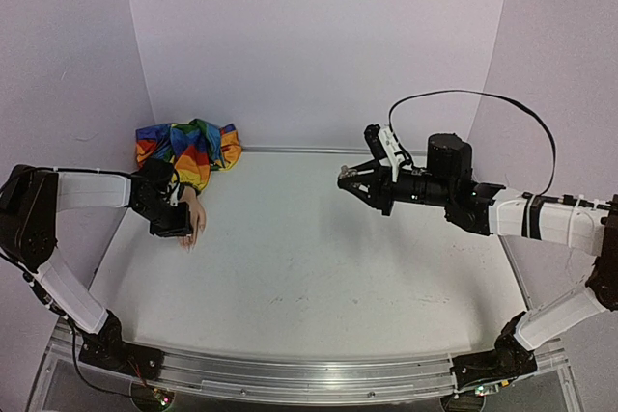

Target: Paint the nails

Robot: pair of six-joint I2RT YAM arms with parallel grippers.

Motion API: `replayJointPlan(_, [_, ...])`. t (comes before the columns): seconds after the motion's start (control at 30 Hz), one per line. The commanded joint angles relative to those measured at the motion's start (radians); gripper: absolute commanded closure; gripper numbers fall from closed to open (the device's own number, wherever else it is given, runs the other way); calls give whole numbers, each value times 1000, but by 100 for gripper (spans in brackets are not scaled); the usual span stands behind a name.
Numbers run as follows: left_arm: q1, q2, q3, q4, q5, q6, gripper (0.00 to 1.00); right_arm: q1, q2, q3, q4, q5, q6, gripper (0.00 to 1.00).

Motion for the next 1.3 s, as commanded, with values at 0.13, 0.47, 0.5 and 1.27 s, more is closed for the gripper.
replayJointPlan(0.13, [6,-6,-19,40,22,5,100,-4,-2,23,46,-22,3,100])
replayJointPlan(0.47, [5,-35,-31,37,36,-2,100,-4,2,23,46,-26,4,100])
replayJointPlan(0.5, [4,-38,-32,35,38,-2,100,-4,2,23,46,-26,4,100])
replayJointPlan(1.27, [13,-61,28,6,-10,0,100,-4,0,18,47,-26,2,100])
